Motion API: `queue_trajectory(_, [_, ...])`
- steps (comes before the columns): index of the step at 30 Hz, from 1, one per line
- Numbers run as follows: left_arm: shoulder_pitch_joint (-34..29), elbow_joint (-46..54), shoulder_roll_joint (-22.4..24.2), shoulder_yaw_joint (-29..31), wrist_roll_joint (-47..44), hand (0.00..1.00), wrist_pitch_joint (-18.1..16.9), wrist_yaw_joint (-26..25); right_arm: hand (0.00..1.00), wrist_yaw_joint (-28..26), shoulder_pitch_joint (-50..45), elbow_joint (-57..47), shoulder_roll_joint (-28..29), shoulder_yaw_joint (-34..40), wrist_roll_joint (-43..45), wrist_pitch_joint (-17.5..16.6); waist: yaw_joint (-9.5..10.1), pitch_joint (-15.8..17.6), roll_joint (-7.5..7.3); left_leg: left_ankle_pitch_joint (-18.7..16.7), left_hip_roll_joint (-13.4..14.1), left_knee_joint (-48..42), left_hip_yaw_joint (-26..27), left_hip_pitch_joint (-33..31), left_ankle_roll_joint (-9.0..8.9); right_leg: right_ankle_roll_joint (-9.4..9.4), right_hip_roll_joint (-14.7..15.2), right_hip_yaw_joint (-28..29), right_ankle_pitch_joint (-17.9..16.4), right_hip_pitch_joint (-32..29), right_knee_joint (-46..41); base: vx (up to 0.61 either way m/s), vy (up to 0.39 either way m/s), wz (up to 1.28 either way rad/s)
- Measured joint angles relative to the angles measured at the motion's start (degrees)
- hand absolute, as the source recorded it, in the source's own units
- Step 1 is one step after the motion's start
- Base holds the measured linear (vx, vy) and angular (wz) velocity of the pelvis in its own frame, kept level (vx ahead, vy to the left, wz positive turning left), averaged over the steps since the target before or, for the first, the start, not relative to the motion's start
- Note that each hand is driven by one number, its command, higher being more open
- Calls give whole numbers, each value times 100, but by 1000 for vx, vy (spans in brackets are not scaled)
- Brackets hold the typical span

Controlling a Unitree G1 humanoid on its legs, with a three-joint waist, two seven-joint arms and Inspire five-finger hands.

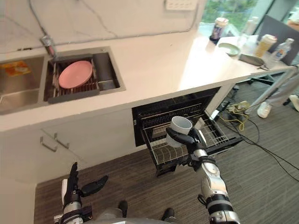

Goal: Walk over to the sink, pick up the cup, carry it to the dishwasher, place the cup inside the dishwasher, then close the dishwasher door

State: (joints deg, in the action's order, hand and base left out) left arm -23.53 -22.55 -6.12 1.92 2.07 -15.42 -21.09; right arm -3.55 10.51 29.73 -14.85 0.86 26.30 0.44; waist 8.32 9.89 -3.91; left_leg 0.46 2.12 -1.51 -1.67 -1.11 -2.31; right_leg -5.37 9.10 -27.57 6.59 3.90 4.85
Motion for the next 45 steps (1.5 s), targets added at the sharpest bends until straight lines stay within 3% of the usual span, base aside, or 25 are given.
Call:
queue_trajectory(5, [187,-43,-42,161,28,100,-1,-2,0,253,1235,872,-366,-201,-174,64,300,558,-156,-22,9,-401,-243,-554,-12,82,-43,-202,64,-251,-1,-61,4,25])
queue_trajectory(6, [334,-53,-89,196,25,100,0,-13,0,347,1704,1122,-609,-220,-168,66,428,796,-170,-16,14,-514,-292,-755,-21,116,-60,-252,100,-372,-2,-73,12,16])
queue_trajectory(12, [444,-54,-238,194,142,100,-3,-19,0,325,2553,1703,-1057,-233,-167,129,601,1192,-166,-13,-15,-729,-444,-1165,-25,137,-46,-410,135,-602,-8,-26,22,16])
queue_trajectory(14, [452,-62,-256,89,197,100,-7,-19,0,208,2802,2002,-1241,-232,-173,246,678,1397,-120,-13,-25,-770,-488,-1241,-25,140,-42,-452,138,-632,-13,-10,30,9])
queue_trajectory(22, [595,-304,-235,-256,75,100,-7,59,0,-263,3559,3037,-1641,-233,-683,744,797,1572,133,5,-26,-834,-540,-1574,-29,154,11,-478,56,-1007,-253,-4,15,3])
queue_trajectory(34, [902,-265,-215,-590,-335,100,218,267,0,-914,4099,3620,-1645,-229,-967,1377,822,1737,447,158,-34,-597,-645,-1636,-72,153,191,-565,-326,-1373,-896,4,5,6])
queue_trajectory(35, [903,-262,-216,-590,-335,100,276,268,100,-913,4099,3625,-1642,-227,-967,1426,820,1741,457,162,-34,-587,-663,-1636,-77,150,209,-578,-371,-1393,-964,9,-10,6])
queue_trajectory(45, [903,-257,-182,-583,-446,100,444,314,100,-747,4103,3601,-1486,-115,-944,1513,830,1730,501,266,34,-415,-722,-1477,-196,220,307,-613,-715,-1500,-1510,-28,-32,3])
